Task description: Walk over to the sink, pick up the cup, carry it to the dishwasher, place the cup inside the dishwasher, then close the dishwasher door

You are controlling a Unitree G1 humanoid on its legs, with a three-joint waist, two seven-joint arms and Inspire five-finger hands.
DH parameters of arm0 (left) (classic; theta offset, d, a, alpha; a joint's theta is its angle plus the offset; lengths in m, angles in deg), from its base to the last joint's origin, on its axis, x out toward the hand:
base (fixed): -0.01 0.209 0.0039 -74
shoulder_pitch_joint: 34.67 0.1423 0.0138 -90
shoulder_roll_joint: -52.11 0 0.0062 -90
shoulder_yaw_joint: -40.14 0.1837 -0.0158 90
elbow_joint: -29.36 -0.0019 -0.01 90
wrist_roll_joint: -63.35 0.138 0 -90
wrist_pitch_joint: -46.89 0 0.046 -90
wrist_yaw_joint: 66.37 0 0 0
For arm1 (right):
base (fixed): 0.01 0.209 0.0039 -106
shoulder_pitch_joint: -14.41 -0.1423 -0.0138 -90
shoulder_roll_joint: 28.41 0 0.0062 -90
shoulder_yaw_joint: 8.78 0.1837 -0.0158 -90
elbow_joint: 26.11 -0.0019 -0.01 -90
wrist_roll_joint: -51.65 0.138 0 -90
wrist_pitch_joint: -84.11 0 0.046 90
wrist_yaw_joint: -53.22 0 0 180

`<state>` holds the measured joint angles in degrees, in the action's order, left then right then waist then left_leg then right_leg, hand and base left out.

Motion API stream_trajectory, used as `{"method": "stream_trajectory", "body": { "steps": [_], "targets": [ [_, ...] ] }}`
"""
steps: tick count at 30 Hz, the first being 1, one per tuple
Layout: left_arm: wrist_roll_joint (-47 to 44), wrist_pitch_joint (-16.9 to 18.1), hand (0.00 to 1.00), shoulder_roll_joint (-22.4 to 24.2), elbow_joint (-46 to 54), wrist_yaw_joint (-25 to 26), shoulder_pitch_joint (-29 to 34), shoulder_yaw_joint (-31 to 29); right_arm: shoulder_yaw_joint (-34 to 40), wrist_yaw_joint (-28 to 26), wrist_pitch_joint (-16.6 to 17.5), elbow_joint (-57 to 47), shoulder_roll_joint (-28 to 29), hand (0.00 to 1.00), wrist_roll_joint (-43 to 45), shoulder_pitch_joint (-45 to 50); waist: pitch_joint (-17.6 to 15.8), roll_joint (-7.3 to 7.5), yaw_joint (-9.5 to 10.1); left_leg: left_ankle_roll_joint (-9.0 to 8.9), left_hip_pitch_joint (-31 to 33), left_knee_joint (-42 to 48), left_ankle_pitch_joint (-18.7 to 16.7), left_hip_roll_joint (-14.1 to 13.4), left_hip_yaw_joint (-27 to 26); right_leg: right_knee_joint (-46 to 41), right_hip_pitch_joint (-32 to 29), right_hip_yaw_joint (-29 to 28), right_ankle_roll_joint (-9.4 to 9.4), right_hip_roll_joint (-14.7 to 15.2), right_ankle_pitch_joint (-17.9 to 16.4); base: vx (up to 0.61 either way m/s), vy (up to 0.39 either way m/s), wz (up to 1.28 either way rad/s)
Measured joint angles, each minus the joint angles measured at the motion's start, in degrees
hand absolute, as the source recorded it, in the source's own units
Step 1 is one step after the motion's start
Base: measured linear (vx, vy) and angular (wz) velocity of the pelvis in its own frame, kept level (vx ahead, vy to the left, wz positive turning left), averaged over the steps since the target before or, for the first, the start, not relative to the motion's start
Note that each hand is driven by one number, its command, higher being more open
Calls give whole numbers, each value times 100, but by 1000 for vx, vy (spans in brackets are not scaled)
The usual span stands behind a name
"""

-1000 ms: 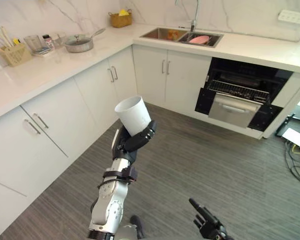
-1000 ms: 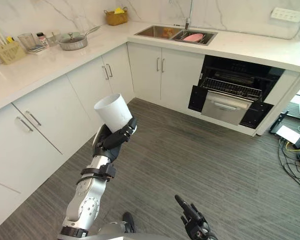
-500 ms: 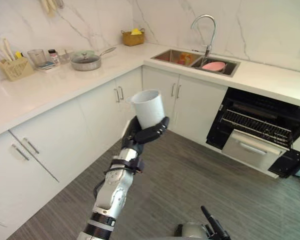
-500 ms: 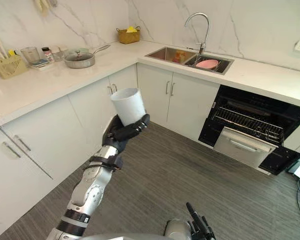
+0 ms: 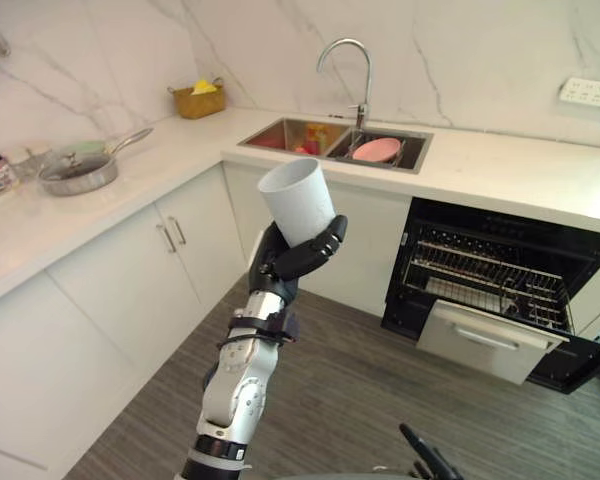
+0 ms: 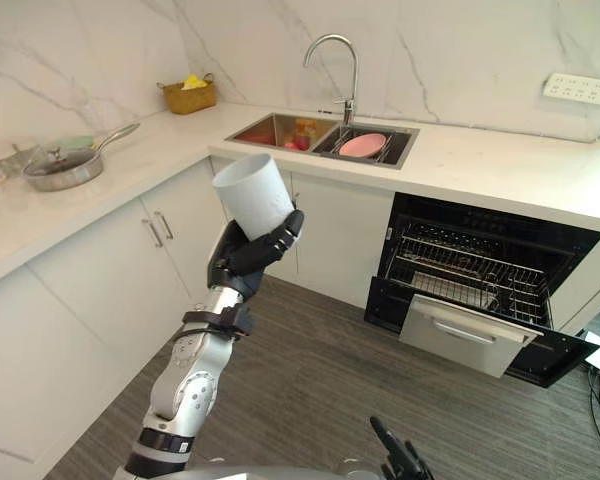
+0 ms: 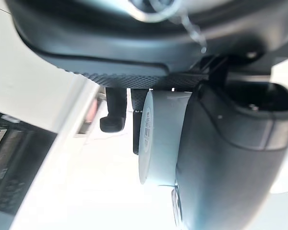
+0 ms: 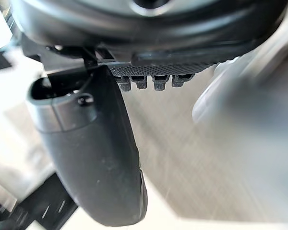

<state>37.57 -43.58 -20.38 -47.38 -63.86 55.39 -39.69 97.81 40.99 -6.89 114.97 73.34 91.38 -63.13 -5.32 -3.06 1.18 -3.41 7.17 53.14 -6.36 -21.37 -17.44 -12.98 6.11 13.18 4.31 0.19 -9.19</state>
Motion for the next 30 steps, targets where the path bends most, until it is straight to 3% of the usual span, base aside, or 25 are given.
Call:
{"method": "stream_trajectory", "body": {
  "steps": [1,2,3,4,5,6,7,8,9,10,12,13,16,17,19,20,22,23,24,25,26,27,28,30],
  "targets": [
    [2,101,0,-110,38,12,122,-164,-86,-39,-1,57,-21,100,2,-248,27,36,45,-38,-58,-1406,-152,291,31,116,68,-219,-48,54,39,435,168,-101],
    [4,130,0,-174,33,39,236,-355,-244,-70,1,171,-98,100,-2,-495,48,63,57,-91,-146,-2922,-90,655,328,194,87,-442,-142,129,47,441,196,-96],
    [4,136,0,-183,28,96,281,-427,-315,-75,-5,235,-141,100,-4,-574,50,66,61,-154,-175,-3593,2,790,489,237,91,-554,-217,170,59,462,258,-84],
    [2,138,0,-182,-15,184,347,-561,-411,-59,-16,362,-226,100,-20,-761,57,57,66,-309,-157,-4559,322,964,713,302,122,-722,-399,260,66,332,209,-55],
    [1,137,0,-181,-89,234,363,-607,-442,-25,-20,435,-284,100,-44,-800,73,27,41,-393,-92,-4965,548,1027,773,349,182,-780,-536,309,16,438,300,-40],
    [0,147,0,-152,-237,243,367,-642,-437,18,-30,581,-386,100,-49,-765,148,-110,13,-385,-66,-5116,1087,1029,718,391,304,-794,-730,321,-103,378,272,-15],
    [-2,149,0,-140,-312,245,383,-670,-433,54,-58,687,-410,100,-47,-736,154,-110,-1,-228,-119,-5081,1535,1025,648,427,406,-810,-822,335,-166,488,334,-3],
    [-5,168,0,-238,-480,234,402,-758,-396,140,-109,960,-307,100,-45,-711,171,173,-76,43,-228,-4967,1692,1284,494,530,641,-769,-954,649,-250,493,294,7],
    [-9,168,0,-348,-549,248,399,-860,-339,147,-136,1049,-222,100,-46,-613,196,370,-144,187,-267,-4914,1516,1499,408,605,746,-634,-1014,881,-216,556,295,12],
    [-10,168,0,-390,-553,250,397,-907,-329,160,-136,1066,-195,100,-45,-568,187,425,-175,248,-272,-4856,1440,1588,375,622,784,-598,-1072,983,-177,480,239,5],
    [-10,169,0,-500,-553,271,366,-876,-213,195,-135,1173,-165,100,-41,-403,184,418,-211,342,-435,-4602,1012,1738,256,558,913,-574,-1356,1206,79,329,170,-16],
    [-10,170,0,-513,-553,275,339,-829,-179,204,-133,1174,-158,100,-37,-349,192,403,-212,335,-509,-4567,904,1747,238,476,943,-586,-1366,1230,116,255,148,-25],
    [-5,229,0,-531,-671,408,-3,-499,-5,235,72,1010,-119,100,275,-107,277,340,-259,315,-813,-4576,526,1777,93,-988,425,-600,-1411,1393,175,156,146,-16],
    [-2,297,0,-552,-716,462,-160,-367,28,250,203,787,-65,100,362,3,354,362,-373,376,-845,-4628,463,1838,85,-1798,-20,-565,-1486,1542,306,104,120,-6],
    [13,355,0,-578,-754,592,-402,-269,-2,381,425,365,34,100,427,130,318,429,-479,413,-1092,-4798,457,1970,18,-2921,-623,-589,-1463,1834,769,153,105,-22],
    [44,391,0,-582,-798,732,-517,-270,-132,519,573,51,87,100,561,220,214,439,-558,490,-1376,-4914,439,2021,-49,-3611,-909,-583,-1377,2040,1164,171,65,-45],
    [110,486,0,-574,-924,895,-590,-317,-474,830,717,-701,138,100,638,438,141,423,-721,508,-1655,-4925,238,1955,-238,-4322,-1458,-459,-1026,2124,480,189,26,-60],
    [125,557,0,-596,-918,954,-611,-369,-637,1084,746,-1365,217,100,595,557,118,367,-728,429,-1692,-4869,126,1825,-473,-3953,-1850,-247,-932,1969,47,157,-27,-71],
    [136,577,0,-617,-910,966,-622,-384,-688,1205,762,-1701,277,100,546,602,112,346,-728,376,-1702,-4858,87,1763,-596,-3455,-1952,-48,-959,1848,-27,163,-69,-93],
    [231,583,0,-714,-859,958,-614,-379,-694,1379,764,-2428,456,100,335,742,113,408,-707,232,-1784,-4827,29,1713,-791,-2135,-1948,572,-966,1644,212,224,-109,-103],
    [363,558,0,-821,-723,855,-553,-421,-691,1444,770,-3215,580,100,36,942,81,632,-659,76,-1932,-4684,-118,1817,-1030,-1384,-1903,1383,-252,1648,786,272,-115,-118],
    [416,545,0,-793,-651,830,-432,-475,-675,1454,770,-3489,522,100,-69,946,76,587,-659,29,-1996,-4622,-202,1762,-1193,-1357,-1817,1640,-105,1635,676,338,-92,-125],
    [524,424,0,-659,-620,660,-337,-426,-433,1466,807,-4171,378,100,-196,861,47,369,-790,-90,-2147,-4579,-364,1565,-1344,-1368,-1778,1664,-77,1407,656,258,-30,-86],
    [566,415,0,-678,-619,414,-337,-277,-177,1501,929,-4445,387,100,-319,823,26,349,-821,-197,-2245,-4493,-459,1431,-1471,-1326,-1717,1563,-58,1191,527,178,-15,-53]
  ]
}}
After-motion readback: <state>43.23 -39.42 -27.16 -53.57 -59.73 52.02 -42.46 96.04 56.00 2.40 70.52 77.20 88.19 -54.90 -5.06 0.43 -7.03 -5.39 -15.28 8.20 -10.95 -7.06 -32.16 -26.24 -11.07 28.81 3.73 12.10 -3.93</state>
